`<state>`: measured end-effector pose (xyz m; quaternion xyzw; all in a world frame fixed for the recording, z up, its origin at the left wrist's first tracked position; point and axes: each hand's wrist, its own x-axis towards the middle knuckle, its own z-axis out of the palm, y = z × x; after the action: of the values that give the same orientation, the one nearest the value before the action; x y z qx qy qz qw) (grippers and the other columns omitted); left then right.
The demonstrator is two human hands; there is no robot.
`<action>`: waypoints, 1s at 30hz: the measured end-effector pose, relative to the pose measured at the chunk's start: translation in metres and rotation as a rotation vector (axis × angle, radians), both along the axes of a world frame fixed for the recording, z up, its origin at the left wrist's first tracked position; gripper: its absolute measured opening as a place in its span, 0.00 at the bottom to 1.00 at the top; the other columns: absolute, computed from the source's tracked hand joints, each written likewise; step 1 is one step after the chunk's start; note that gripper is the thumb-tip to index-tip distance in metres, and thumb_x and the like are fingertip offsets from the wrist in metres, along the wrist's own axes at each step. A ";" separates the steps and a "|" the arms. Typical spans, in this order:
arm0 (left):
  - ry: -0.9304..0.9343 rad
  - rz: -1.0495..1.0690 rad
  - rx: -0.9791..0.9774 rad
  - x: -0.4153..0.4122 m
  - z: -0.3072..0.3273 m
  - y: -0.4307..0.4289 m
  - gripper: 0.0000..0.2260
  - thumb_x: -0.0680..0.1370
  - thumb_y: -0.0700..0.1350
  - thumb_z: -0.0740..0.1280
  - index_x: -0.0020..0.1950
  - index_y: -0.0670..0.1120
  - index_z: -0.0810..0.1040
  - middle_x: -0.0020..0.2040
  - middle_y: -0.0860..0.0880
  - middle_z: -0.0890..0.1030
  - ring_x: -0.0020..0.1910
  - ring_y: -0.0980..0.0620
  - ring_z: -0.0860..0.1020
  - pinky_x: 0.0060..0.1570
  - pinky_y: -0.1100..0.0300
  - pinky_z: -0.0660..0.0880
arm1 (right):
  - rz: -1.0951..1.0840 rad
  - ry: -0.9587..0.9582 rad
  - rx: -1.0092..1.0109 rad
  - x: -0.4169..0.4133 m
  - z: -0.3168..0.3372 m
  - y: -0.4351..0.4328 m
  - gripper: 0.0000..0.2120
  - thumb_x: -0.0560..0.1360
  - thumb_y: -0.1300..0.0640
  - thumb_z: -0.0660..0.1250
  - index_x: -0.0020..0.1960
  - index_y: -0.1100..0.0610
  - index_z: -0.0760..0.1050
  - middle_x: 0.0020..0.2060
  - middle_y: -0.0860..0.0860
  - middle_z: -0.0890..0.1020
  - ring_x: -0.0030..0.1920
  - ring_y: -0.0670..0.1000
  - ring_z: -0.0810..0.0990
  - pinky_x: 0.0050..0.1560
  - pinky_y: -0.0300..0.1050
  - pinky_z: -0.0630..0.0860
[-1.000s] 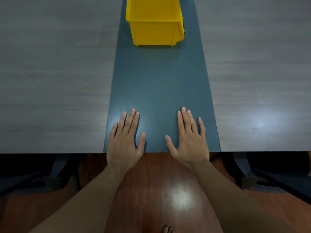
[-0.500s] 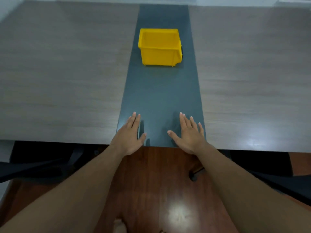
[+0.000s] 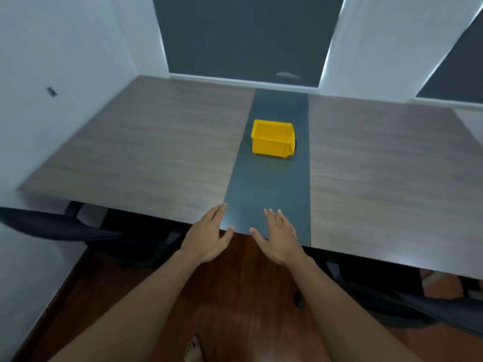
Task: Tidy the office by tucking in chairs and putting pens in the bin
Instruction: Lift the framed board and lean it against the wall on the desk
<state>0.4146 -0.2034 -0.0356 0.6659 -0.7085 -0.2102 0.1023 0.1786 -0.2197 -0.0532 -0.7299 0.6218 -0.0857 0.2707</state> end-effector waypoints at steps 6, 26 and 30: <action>0.056 0.166 -0.069 0.044 0.035 0.065 0.33 0.85 0.64 0.57 0.87 0.52 0.55 0.86 0.51 0.62 0.83 0.49 0.64 0.79 0.49 0.66 | 0.130 -0.039 -0.037 0.051 0.034 0.032 0.42 0.82 0.28 0.53 0.87 0.52 0.51 0.86 0.50 0.57 0.87 0.52 0.46 0.84 0.58 0.50; 0.150 0.701 -0.198 0.248 0.055 0.252 0.32 0.84 0.65 0.58 0.86 0.55 0.59 0.85 0.53 0.65 0.83 0.53 0.63 0.81 0.49 0.65 | 0.590 -0.138 -0.059 0.286 0.077 0.101 0.40 0.82 0.29 0.55 0.86 0.52 0.56 0.84 0.50 0.63 0.86 0.54 0.52 0.84 0.60 0.57; 0.147 0.798 -0.218 0.292 0.058 0.290 0.32 0.85 0.64 0.59 0.86 0.53 0.60 0.85 0.52 0.65 0.83 0.52 0.64 0.81 0.51 0.63 | 0.680 -0.141 -0.063 0.347 0.086 0.124 0.40 0.83 0.30 0.56 0.85 0.52 0.57 0.84 0.50 0.63 0.86 0.53 0.51 0.83 0.60 0.57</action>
<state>0.7070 0.0868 0.0226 0.8566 -0.4040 -0.1248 0.2958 0.5255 -0.0959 0.0327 -0.8956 0.3199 -0.0599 0.3034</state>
